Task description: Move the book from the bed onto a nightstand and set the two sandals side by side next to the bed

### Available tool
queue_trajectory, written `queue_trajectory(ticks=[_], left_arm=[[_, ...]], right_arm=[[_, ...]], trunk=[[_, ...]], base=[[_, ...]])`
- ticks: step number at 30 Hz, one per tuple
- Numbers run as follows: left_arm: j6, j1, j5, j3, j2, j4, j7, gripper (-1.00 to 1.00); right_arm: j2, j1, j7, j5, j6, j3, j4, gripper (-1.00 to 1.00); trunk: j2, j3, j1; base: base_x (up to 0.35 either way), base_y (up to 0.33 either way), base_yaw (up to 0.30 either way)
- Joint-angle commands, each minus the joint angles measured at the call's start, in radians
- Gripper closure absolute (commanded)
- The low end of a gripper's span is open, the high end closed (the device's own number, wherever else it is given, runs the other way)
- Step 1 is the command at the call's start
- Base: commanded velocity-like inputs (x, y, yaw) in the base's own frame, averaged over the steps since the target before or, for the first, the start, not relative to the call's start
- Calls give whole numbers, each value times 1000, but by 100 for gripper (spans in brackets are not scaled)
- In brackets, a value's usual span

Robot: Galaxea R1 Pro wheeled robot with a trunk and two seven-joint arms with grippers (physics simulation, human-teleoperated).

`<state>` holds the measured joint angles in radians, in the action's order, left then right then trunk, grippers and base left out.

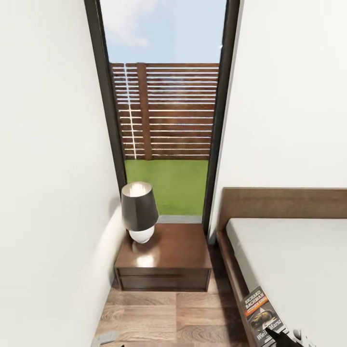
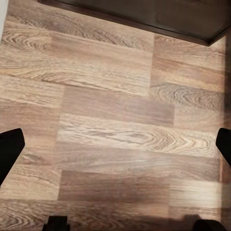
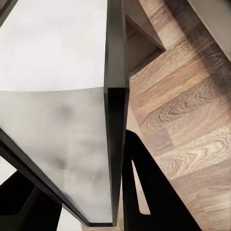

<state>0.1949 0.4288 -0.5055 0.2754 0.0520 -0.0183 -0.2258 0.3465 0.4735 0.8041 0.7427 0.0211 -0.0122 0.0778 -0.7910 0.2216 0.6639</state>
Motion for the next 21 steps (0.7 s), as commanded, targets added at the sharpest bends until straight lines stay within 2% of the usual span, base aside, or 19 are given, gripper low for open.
queue_trajectory(ticks=[1,21], left_arm=[[3,1,-10,8,0,2,-4,-100],[3,2,-11,8,0,1,-4,-100]], right_arm=[[0,2,6,7,2,1,3,100],[0,2,6,7,3,1,3,100]], trunk=[[-1,1,1],[-1,1,1]], base=[[323,0,0],[323,0,0]])
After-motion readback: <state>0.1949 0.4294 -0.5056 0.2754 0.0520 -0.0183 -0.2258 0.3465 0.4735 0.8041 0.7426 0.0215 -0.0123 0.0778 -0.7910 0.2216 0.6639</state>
